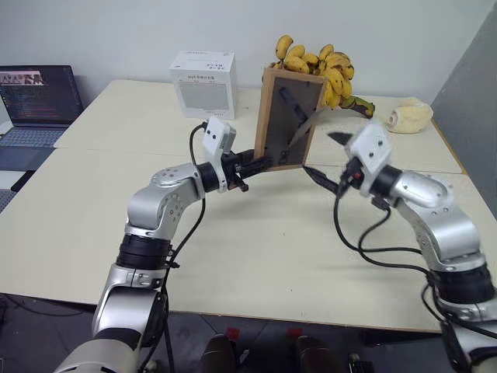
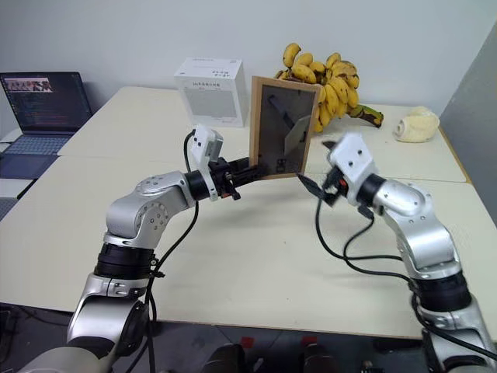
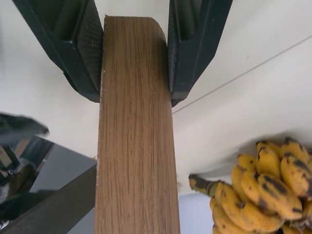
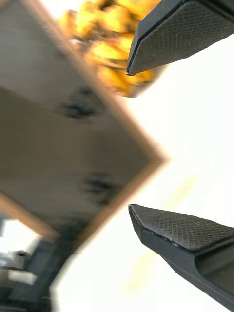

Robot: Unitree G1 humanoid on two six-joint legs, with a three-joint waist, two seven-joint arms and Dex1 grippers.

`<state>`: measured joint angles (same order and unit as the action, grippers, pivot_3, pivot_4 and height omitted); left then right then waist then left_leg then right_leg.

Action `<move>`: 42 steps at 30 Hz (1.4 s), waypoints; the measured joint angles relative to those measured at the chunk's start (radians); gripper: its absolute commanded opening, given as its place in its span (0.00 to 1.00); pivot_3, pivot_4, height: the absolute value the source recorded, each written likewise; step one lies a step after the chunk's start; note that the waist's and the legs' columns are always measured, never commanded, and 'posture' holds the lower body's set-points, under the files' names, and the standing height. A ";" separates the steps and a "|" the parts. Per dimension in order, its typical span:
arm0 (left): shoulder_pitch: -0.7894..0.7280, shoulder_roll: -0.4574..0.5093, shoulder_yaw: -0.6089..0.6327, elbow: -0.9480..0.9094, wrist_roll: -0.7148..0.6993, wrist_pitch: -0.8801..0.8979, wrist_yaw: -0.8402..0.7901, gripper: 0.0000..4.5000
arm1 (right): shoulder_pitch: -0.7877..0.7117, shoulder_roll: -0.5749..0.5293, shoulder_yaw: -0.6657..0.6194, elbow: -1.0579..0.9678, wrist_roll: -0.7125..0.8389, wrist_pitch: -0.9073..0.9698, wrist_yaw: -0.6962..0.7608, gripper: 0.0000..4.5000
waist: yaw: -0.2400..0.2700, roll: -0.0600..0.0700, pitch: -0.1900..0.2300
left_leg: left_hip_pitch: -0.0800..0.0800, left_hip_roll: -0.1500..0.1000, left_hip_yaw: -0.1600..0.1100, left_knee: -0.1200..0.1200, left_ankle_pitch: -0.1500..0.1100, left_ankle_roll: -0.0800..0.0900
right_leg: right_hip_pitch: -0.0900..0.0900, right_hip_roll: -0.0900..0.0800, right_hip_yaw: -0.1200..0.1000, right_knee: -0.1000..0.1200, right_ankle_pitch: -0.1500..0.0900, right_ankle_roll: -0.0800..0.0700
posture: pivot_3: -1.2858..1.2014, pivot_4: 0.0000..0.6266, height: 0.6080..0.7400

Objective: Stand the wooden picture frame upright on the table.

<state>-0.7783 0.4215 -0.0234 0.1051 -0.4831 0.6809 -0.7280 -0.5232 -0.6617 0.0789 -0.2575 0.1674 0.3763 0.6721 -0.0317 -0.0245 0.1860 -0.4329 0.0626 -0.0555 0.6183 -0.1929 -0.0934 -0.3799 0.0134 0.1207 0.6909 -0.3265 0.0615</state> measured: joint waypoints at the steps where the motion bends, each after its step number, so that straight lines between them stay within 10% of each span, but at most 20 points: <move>1: 0.000 0.008 0.000 -0.002 0.000 0.019 0.003 0.29 | 0.022 -0.026 0.007 0.008 -0.023 -0.039 0.018 0.99 | -0.001 0.000 0.000 | 0.000 0.000 0.000 0.000 0.000 0.000 | 0.000 0.000 0.000 0.000 0.000 0.000 | 0.52 0.24 1.00; 6: -0.032 0.043 0.023 -0.022 -0.058 0.250 0.030 0.29 | 0.082 -0.160 0.078 0.209 -0.271 -0.483 -0.007 0.99 | -0.005 0.000 0.001 | -0.001 0.000 0.001 0.005 0.000 0.000 | 0.000 0.000 0.001 0.003 0.000 0.001 | 0.52 0.24 1.00; 15: -0.181 0.138 0.253 0.014 -0.439 0.919 0.122 0.29 | -0.107 -0.233 0.181 0.578 -1.015 -1.225 -0.773 0.99 | -0.035 0.000 0.002 | 0.001 0.000 0.000 0.007 0.002 -0.003 | -0.002 0.001 0.002 0.009 0.000 0.000 | 0.52 0.24 1.00; 23: -0.073 0.324 0.160 0.054 -0.900 0.929 0.352 0.29 | -0.211 -0.169 0.285 0.677 -1.299 -1.265 -1.196 0.99 | -0.036 0.000 0.002 | 0.001 -0.002 0.000 0.010 0.001 -0.002 | -0.003 -0.002 0.002 0.015 -0.001 -0.001 | 0.52 0.24 1.00; 42: -0.068 0.473 -0.012 0.051 -1.444 0.789 0.717 0.29 | -0.431 -0.068 0.500 0.946 -1.445 -1.235 -1.482 0.99 | -0.025 -0.001 0.002 | 0.003 -0.003 -0.001 0.011 0.003 -0.002 | -0.004 -0.001 0.002 0.023 -0.001 -0.001 | 0.52 0.24 1.00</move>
<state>-0.8463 0.8940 -0.0354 0.1564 -1.9276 1.4700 -0.0110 -0.9547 -0.7294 0.5793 0.6882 -1.2778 -0.8589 -0.8100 -0.0567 -0.0255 0.1885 -0.4301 0.0594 -0.0568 0.6296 -0.1900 -0.0950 -0.3837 0.0122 0.1231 0.7139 -0.3272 0.0605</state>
